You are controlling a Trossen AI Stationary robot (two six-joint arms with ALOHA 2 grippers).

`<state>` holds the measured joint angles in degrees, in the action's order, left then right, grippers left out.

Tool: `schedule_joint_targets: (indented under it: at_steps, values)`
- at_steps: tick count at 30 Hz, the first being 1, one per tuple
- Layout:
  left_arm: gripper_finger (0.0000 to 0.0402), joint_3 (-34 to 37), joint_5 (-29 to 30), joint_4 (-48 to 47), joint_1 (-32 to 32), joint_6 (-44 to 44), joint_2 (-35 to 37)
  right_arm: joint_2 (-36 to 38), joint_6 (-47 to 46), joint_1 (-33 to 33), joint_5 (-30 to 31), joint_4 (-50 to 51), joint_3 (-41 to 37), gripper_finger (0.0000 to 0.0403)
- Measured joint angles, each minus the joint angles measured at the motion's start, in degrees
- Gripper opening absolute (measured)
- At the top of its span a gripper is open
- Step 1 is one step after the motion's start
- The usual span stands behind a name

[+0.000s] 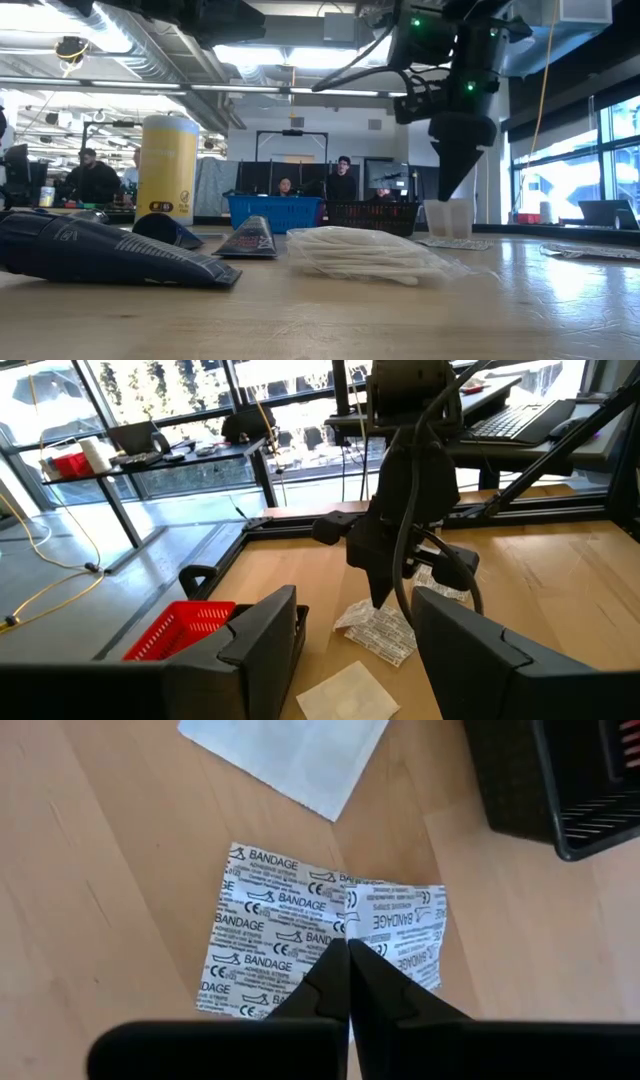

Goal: Pick & Place Travel size toiletries
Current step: Put the bandage pack into the bottom black bin

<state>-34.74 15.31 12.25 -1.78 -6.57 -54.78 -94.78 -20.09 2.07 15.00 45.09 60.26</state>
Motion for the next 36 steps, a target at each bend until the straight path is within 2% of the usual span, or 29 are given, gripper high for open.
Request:
schedule_joint_targets:
  at_steps: [13,23,29,36]
  values:
    - [0.0196,0.0,0.0,0.0,0.0,0.0,0.0,0.4,-1.4,-1.6,2.6,2.5,0.1,0.0000]
    - [0.0196,0.0,0.0,0.0,0.0,0.0,0.0,8.1,-1.8,-5.0,6.6,2.6,0.1,0.0000]
    - [0.0196,0.0,0.0,0.0,0.0,0.0,0.0,11.7,0.4,-7.3,6.5,0.7,0.1,0.0000]
    - [0.0196,0.0,0.0,0.5,0.0,0.0,0.0,13.5,3.9,-10.1,2.5,-5.2,0.1,0.0000]
